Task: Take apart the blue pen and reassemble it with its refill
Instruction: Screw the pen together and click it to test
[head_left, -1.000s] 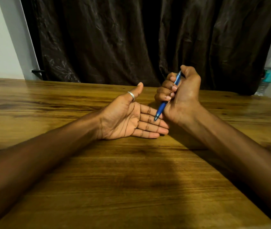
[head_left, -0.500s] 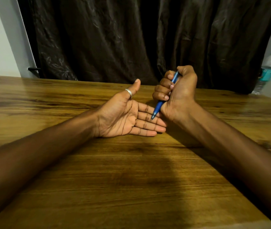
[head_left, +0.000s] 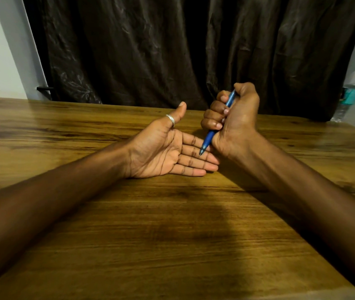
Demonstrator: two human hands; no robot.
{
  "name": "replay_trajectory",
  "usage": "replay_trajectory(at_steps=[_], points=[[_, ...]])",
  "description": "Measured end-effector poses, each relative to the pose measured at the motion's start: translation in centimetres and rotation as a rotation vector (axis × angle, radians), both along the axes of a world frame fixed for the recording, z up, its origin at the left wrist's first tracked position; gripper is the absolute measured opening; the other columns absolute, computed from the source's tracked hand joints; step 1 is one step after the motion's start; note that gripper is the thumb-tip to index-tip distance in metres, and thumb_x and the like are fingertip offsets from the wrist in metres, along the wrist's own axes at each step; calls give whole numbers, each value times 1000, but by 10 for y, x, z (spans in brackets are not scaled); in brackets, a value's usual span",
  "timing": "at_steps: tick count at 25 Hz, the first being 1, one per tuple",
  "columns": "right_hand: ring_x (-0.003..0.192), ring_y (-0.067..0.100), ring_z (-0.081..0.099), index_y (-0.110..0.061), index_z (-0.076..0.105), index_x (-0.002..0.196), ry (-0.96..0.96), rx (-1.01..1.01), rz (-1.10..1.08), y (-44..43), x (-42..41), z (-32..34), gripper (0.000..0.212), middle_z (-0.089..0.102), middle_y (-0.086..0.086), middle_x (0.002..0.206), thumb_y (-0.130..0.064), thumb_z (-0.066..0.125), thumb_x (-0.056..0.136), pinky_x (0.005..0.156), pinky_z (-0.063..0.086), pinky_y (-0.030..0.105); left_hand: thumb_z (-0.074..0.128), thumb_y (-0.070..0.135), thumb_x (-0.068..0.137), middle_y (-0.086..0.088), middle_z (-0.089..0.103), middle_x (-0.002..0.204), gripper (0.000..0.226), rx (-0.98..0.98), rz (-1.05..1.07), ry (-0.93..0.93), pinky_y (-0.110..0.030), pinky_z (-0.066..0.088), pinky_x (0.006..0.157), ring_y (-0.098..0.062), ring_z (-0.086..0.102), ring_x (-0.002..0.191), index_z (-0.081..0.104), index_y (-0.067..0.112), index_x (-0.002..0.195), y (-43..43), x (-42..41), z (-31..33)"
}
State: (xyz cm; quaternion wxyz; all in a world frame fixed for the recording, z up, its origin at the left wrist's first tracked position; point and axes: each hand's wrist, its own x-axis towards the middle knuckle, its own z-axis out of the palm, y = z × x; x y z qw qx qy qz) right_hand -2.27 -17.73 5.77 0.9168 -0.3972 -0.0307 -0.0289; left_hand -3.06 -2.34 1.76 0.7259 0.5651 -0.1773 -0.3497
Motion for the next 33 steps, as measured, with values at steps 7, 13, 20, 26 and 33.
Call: replay_trajectory(at_steps=[7, 13, 20, 26, 33], points=[[33, 8, 16, -19, 38, 58, -4, -16, -1, 1, 1, -3, 43, 24, -8, 42, -41, 36, 96, 32, 16, 16, 28, 81, 90, -36, 61, 133, 107, 3, -12, 9, -47, 48, 108, -43, 60, 128, 52, -13, 136, 0, 2, -2], [33, 8, 18, -19, 39, 57, 3, -17, 4, -1, 1, -2, 43, 25, -8, 41, -41, 38, 95, 31, 18, 16, 26, 80, 91, -34, 63, 132, 104, 9, -10, -5, -45, 51, 105, -41, 62, 126, 52, -10, 135, 0, -1, 0], [33, 8, 18, -19, 39, 57, -3, -18, -2, -2, 3, -3, 43, 26, -8, 43, -40, 38, 94, 31, 18, 17, 24, 80, 92, -33, 63, 132, 104, 25, -3, -18, -44, 50, 106, -40, 62, 126, 51, -9, 137, 0, -3, 1], [34, 8, 18, -19, 40, 57, -2, -21, -2, -2, 3, -4, 43, 26, -8, 43, -40, 38, 94, 31, 18, 17, 26, 80, 91, -33, 63, 133, 103, 21, -19, -18, -44, 51, 106, -40, 62, 127, 52, -9, 137, 0, -1, 0], [35, 8, 19, -19, 41, 58, 30, -34, 11, -3, 3, -2, 42, 26, -7, 44, -39, 38, 95, 31, 18, 18, 26, 80, 91, -32, 63, 133, 103, 30, -25, -32, -44, 50, 107, -39, 62, 127, 51, -9, 137, -1, -1, 0]])
